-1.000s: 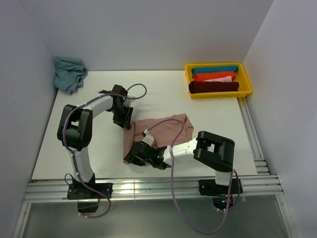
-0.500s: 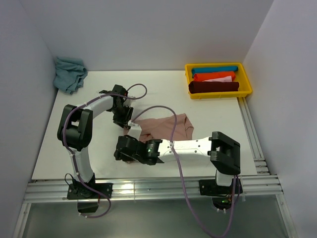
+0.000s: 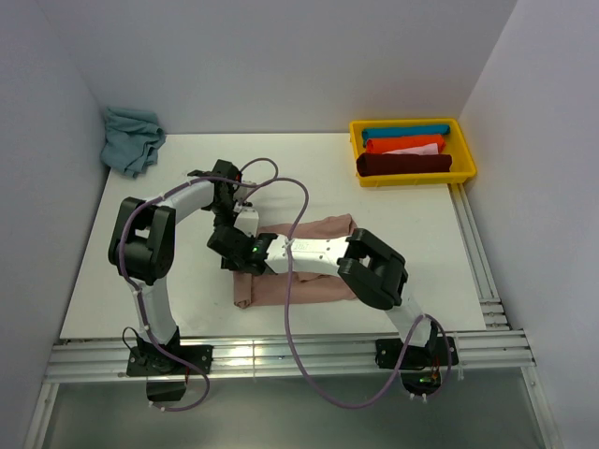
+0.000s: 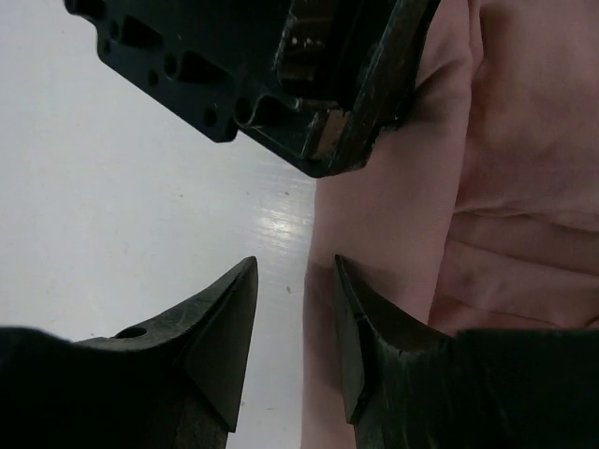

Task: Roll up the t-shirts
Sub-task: Roll the tshirt

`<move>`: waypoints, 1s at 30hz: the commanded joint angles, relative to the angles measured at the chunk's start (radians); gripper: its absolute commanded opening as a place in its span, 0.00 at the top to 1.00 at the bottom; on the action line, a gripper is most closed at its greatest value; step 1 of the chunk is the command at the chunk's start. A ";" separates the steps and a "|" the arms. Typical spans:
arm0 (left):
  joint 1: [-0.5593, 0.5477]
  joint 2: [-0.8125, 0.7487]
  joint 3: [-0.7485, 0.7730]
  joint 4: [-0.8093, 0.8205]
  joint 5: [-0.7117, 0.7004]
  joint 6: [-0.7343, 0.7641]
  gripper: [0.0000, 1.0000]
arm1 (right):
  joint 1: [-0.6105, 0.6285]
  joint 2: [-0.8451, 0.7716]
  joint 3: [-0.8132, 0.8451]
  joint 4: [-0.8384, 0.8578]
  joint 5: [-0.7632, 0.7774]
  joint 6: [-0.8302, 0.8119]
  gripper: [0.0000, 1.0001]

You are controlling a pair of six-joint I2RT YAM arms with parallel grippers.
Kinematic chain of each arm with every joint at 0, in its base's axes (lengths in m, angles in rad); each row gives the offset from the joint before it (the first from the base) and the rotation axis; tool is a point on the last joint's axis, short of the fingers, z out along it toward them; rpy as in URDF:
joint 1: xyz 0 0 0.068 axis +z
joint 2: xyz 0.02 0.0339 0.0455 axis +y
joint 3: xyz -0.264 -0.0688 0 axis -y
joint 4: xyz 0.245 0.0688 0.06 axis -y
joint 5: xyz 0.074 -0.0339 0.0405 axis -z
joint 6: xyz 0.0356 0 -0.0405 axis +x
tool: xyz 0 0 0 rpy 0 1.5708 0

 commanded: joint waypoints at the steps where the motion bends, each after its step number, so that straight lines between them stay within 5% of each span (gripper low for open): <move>1: -0.011 0.015 0.008 0.048 -0.042 0.007 0.56 | 0.007 0.008 0.074 -0.092 0.059 -0.020 0.55; 20: -0.012 0.012 0.014 0.043 -0.036 0.010 0.54 | 0.064 0.042 0.090 -0.276 0.159 0.051 0.44; 30: -0.014 -0.002 0.037 0.032 -0.013 0.019 0.41 | 0.067 0.117 0.160 -0.341 0.148 0.037 0.40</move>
